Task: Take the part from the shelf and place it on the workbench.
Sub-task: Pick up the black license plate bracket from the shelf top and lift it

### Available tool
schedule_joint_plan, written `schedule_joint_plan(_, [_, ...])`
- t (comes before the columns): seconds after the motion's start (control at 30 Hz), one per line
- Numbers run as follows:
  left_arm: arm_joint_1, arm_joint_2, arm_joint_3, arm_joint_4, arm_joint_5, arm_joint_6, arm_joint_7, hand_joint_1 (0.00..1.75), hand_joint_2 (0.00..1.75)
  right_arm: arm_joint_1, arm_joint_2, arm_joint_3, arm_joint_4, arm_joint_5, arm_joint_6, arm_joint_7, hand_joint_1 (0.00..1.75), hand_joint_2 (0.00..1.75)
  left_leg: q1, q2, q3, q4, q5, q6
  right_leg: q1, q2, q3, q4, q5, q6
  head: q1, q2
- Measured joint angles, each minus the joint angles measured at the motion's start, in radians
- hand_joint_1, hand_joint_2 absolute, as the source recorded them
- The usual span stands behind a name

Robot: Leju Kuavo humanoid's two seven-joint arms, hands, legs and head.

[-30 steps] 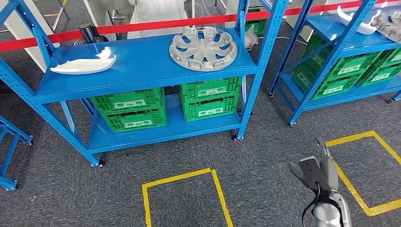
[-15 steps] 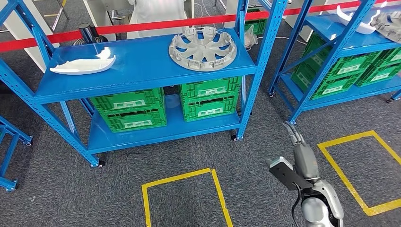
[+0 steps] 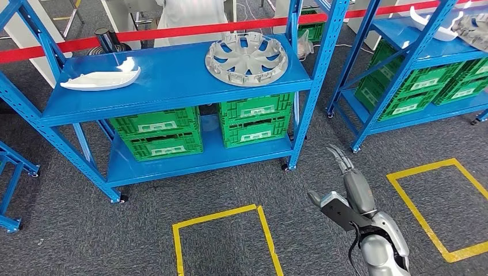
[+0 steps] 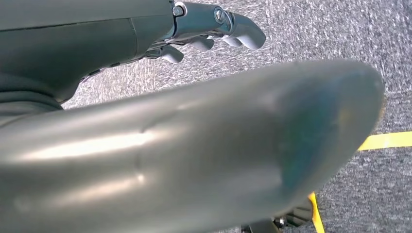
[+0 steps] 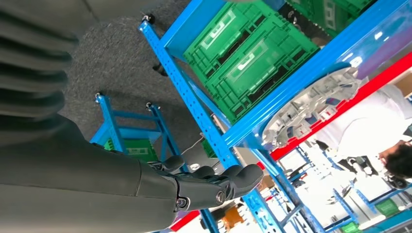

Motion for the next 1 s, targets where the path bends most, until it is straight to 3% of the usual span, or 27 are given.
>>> schedule_joint_plan(0.43, [0.003, 0.003, 0.020, 0.000, 0.004, 0.004, -0.003, 0.00, 0.00, 0.022, -0.002, 0.011, 0.000, -0.003, -0.004, 0.001, 0.00, 0.00, -0.008, 0.000, 0.000, 0.002, -0.002, 0.004, -0.005, 0.000, 0.000, -0.003, 0.001, 0.004, 0.000, 0.000])
schedule_joint_plan(0.57, [0.002, 0.005, 0.025, 0.000, 0.006, 0.004, -0.003, 0.00, 0.00, 0.023, -0.002, 0.014, -0.001, -0.003, -0.004, 0.001, 0.00, 0.00, -0.014, 0.000, -0.001, -0.001, -0.006, 0.013, -0.011, 0.000, 0.001, -0.009, -0.001, 0.014, 0.000, 0.000])
schedule_joint_plan(0.63, [0.002, 0.004, 0.026, 0.000, 0.006, 0.004, -0.003, 0.00, 0.00, 0.024, -0.002, 0.016, -0.002, -0.005, -0.004, 0.001, 0.00, 0.00, -0.008, 0.001, 0.007, -0.016, -0.003, 0.023, -0.013, -0.001, -0.001, 0.000, -0.005, 0.021, 0.000, 0.000])
schedule_joint_plan(0.7, [0.001, 0.003, 0.026, -0.001, 0.006, 0.003, -0.003, 0.00, 0.00, 0.026, -0.002, 0.018, -0.003, -0.010, -0.004, 0.001, 0.00, 0.00, -0.002, 0.003, 0.019, -0.031, 0.000, 0.030, -0.012, -0.003, -0.046, 0.083, -0.038, 0.025, 0.003, 0.000])
schedule_joint_plan(0.77, [0.001, 0.002, 0.026, -0.001, 0.006, 0.002, -0.003, 0.00, 0.00, 0.033, -0.002, 0.018, -0.003, -0.019, -0.003, 0.000, 0.00, 0.00, -0.002, 0.004, 0.025, -0.033, -0.005, 0.033, -0.011, -0.003, -0.141, 0.230, -0.086, 0.027, 0.004, 0.000])
schedule_joint_plan(0.8, [0.001, 0.002, 0.027, 0.000, 0.006, 0.001, -0.003, 0.00, 0.00, 0.038, -0.002, 0.019, -0.003, -0.024, -0.003, 0.000, 0.00, 0.00, -0.001, 0.004, 0.030, -0.033, -0.010, 0.033, -0.012, -0.003, -0.185, 0.286, -0.091, 0.028, 0.004, 0.000])
schedule_joint_plan(0.83, [0.002, 0.002, 0.027, 0.000, 0.006, 0.001, -0.003, 0.00, 0.00, 0.042, -0.002, 0.019, -0.003, -0.029, -0.002, -0.002, 0.00, 0.00, -0.001, 0.003, 0.036, -0.032, -0.016, 0.031, -0.013, -0.003, -0.210, 0.303, -0.074, 0.029, 0.004, 0.000])
schedule_joint_plan(0.87, [0.003, 0.002, 0.027, 0.000, 0.006, 0.000, -0.003, 0.00, 0.00, 0.045, -0.002, 0.019, -0.004, -0.034, -0.001, -0.003, 0.00, 0.00, 0.001, 0.002, 0.045, -0.031, -0.023, 0.028, -0.014, -0.003, -0.215, 0.280, -0.035, 0.029, 0.004, 0.000])
schedule_joint_plan(0.93, [0.003, 0.002, 0.028, 0.000, 0.006, -0.002, -0.003, 0.00, 0.00, 0.047, -0.002, 0.019, -0.004, -0.040, -0.001, -0.006, 0.00, 0.00, 0.003, 0.000, 0.063, -0.027, -0.042, 0.018, -0.017, -0.005, -0.182, 0.159, 0.059, 0.030, 0.005, 0.000])
schedule_joint_plan(1.0, [0.002, 0.002, 0.028, 0.000, 0.006, -0.002, -0.003, 0.00, 0.00, 0.049, -0.002, 0.019, -0.006, -0.042, 0.001, -0.010, 0.00, 0.00, 0.001, -0.002, 0.069, -0.021, -0.060, 0.004, -0.015, -0.005, -0.151, 0.068, 0.092, 0.022, 0.007, 0.000])
